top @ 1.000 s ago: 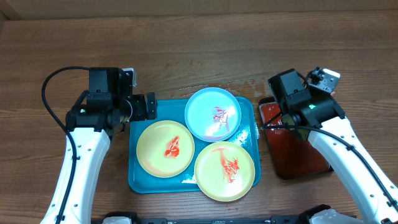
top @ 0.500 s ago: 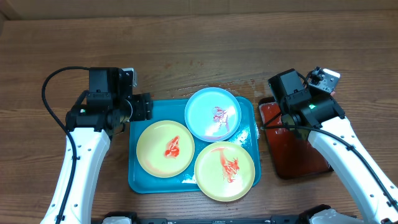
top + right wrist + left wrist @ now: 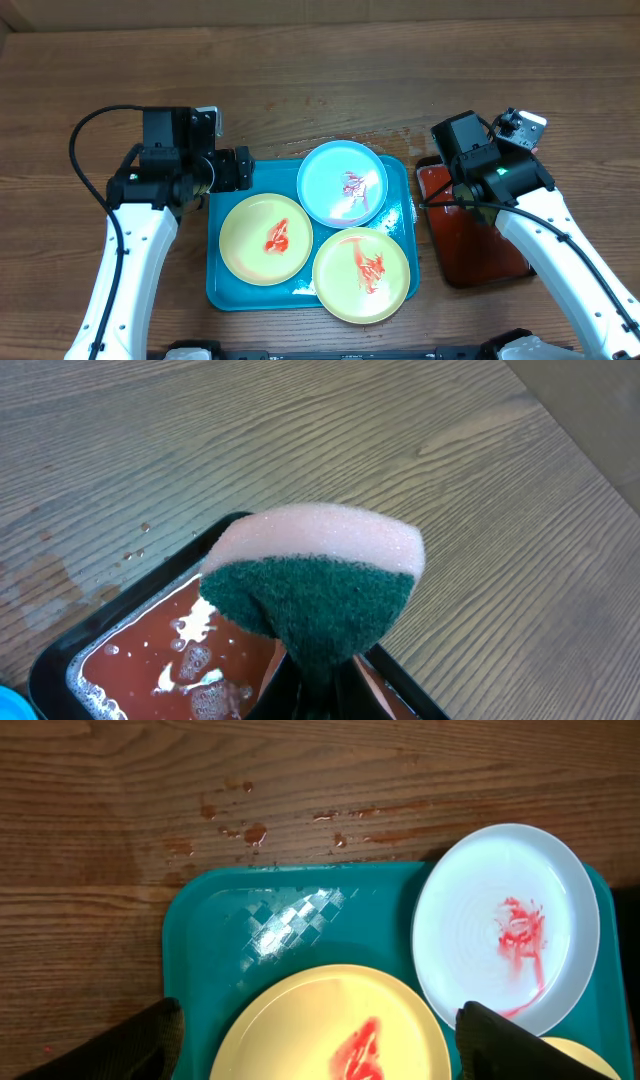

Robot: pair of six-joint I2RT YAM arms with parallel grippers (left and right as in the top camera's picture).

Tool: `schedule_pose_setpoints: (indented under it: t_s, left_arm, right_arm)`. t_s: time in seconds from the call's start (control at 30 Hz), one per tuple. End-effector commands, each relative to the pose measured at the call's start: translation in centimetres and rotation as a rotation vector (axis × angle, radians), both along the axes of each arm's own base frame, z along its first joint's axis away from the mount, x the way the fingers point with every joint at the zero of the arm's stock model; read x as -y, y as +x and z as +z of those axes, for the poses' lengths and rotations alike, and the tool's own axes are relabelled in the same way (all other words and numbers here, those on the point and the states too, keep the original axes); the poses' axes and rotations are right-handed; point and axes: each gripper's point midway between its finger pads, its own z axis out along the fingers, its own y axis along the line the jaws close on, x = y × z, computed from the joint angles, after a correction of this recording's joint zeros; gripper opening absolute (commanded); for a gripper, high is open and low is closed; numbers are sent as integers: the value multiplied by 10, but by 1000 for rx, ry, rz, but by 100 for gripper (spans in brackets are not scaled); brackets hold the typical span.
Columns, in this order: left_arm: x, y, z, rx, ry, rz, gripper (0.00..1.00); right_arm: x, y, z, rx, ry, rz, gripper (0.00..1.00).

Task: Clean dirty plates on tray and stack at the side
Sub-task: 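Lift the sponge out of the soapy water with the right gripper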

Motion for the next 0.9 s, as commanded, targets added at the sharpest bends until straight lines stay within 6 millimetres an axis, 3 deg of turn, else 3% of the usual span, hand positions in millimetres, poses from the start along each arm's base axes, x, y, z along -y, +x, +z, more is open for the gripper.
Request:
schedule_pose_setpoints:
  t_s: [0.0,0.07,0.13,0.2,0.3,0.47,0.6,0.7,0.77,0.87]
  left_arm:
    - [-4,5,6,8,2,16,88]
    - [-4,5,5,7,2,16,89]
    - [-4,5,5,7,5,14,81]
    - [-4,5,5,6,5,14,79]
    - [-4,4,5,1,3,13,90]
    - [-3,1,4,-8,2,11,89]
    - [-5,2,3,-7,13,18,65]
    - [-11,1,2,-12,40,34,47]
    - [-13,1,1,-16,50,41,27]
    - [-17,1,0,-19,68,54,19]
  right_arm:
    - [-1,1,12,46,12,-3,4]
    - [-1,1,12,46,12,-3,4]
    - [-1,1,12,46,12,-4,4]
    - [-1,1,12,47,12,-4,4]
    - [-1,1,12,47,13,-4,4]
    - [-1,1,12,47,13,-4,4]
    - [-9,3,6,36,71,13,4]
    - [-36,2,-12,-20,249,66,4]
    - [-52,-3,-22,-51,362,57,4]
    - [-66,-12,-31,-95,464,34,4]
